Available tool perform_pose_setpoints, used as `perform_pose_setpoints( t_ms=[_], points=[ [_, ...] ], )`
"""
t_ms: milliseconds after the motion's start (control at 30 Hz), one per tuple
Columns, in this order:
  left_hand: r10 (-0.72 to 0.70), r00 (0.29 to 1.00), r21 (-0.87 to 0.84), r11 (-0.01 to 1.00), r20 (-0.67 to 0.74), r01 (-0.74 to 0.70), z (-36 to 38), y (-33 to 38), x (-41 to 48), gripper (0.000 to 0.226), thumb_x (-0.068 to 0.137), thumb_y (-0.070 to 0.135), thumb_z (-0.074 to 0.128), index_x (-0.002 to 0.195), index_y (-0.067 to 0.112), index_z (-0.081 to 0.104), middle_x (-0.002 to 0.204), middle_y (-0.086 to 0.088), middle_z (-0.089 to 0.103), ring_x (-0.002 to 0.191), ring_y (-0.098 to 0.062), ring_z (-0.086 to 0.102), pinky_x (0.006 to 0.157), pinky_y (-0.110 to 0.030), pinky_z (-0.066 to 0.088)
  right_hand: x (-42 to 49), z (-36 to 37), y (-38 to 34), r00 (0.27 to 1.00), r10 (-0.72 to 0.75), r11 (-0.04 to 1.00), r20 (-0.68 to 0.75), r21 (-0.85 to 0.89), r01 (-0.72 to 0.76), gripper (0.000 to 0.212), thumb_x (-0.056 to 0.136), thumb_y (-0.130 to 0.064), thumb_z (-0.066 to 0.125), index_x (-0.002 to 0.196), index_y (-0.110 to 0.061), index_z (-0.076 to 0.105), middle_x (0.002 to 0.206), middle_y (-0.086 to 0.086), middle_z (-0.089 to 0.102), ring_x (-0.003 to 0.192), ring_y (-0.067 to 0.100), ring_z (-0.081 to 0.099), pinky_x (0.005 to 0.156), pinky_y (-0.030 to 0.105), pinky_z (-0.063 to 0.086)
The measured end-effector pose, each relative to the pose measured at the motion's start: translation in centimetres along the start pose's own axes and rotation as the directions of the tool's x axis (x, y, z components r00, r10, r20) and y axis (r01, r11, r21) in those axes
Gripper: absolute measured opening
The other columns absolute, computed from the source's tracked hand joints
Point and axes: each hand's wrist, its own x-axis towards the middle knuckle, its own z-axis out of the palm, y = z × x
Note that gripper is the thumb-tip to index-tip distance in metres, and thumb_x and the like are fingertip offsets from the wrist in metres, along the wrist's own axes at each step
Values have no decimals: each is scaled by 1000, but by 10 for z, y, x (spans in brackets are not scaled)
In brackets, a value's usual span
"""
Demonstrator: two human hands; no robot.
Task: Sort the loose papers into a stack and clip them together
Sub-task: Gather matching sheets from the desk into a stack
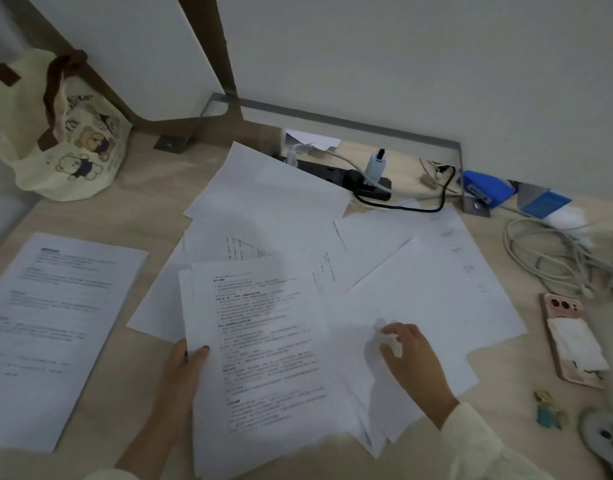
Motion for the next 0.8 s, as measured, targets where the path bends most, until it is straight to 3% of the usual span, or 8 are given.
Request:
perform_pose_setpoints(
  t_ms=[133, 267, 333, 400, 467, 567, 700, 800],
  points=[
    [-18, 998, -16, 1000, -61, 17, -2, -3, 3, 33, 92, 7, 48, 124, 2, 52, 115, -13, 59, 103, -32, 56, 90, -44, 44, -22, -19, 56, 991, -131, 954, 29, -267, 134, 67, 68, -5, 69, 131, -11, 48, 134, 11, 52, 118, 32, 54, 99, 34, 42],
    [-24, 998, -19, 1000, -62, 23, -1, -7, 0, 31, 93, 7, 46, 123, 2, 53, 114, -13, 59, 99, -29, 54, 86, -41, 42, -31, -23, 86, 949, -218, 781, 228, -542, 309, 126, 40, -24, 80, 147, -23, 14, 138, 6, 51, 120, 22, 56, 112, 28, 15],
    [-27, 998, -6, 1000, -56, 27, 0, -10, -1, 32, 93, 9, 46, 123, 3, 53, 118, -14, 59, 102, -30, 55, 90, -44, 43, -32, -22, 92, 929, -270, 740, 251, -563, 367, 128, 41, -29, 81, 147, -20, 9, 134, 10, 55, 118, 23, 58, 110, 26, 8],
    [-18, 998, 3, 1000, -52, 19, 0, -10, -4, 31, 93, 10, 46, 122, 5, 54, 117, -12, 60, 102, -30, 55, 90, -44, 44, -31, -19, 92, 894, -373, 664, 248, -602, 444, 121, 42, -30, 83, 146, -19, 22, 126, 16, 60, 111, 27, 62, 109, 31, 13],
    [-3, 999, 9, 1000, -42, 4, 1, -9, -6, 30, 94, 9, 45, 121, 6, 55, 113, -10, 60, 100, -28, 55, 88, -43, 43, -30, -17, 90, 853, -463, 568, 242, -658, 495, 101, 42, -33, 86, 131, -17, 40, 115, 20, 66, 101, 29, 67, 105, 38, 34],
    [10, 999, 15, 1000, -35, -9, 1, -8, -8, 30, 94, 8, 43, 121, 6, 55, 112, -9, 60, 99, -28, 55, 87, -41, 43, -25, -19, 85, 832, -484, 490, 271, -704, 514, 91, 39, -31, 88, 117, -13, 45, 101, 19, 71, 86, 26, 71, 80, 40, 56],
    [-7, 998, 2, 1000, -70, 7, 1, -12, -8, 30, 93, 7, 45, 121, 5, 55, 111, -9, 59, 98, -26, 53, 88, -39, 42, -14, -18, 84, 798, -546, 412, 255, -748, 521, 89, 32, -9, 86, 111, -8, 45, 86, 18, 71, 68, 23, 70, 73, 36, 58],
    [-12, 998, -11, 1000, -56, 11, -2, -16, -9, 33, 93, 9, 46, 125, 6, 54, 119, -10, 60, 104, -29, 56, 92, -44, 44, -6, -18, 80, 777, -566, 375, 276, -754, 540, 91, 27, -8, 87, 108, -6, 46, 77, 14, 70, 58, 21, 66, 69, 34, 58]
  ],
)
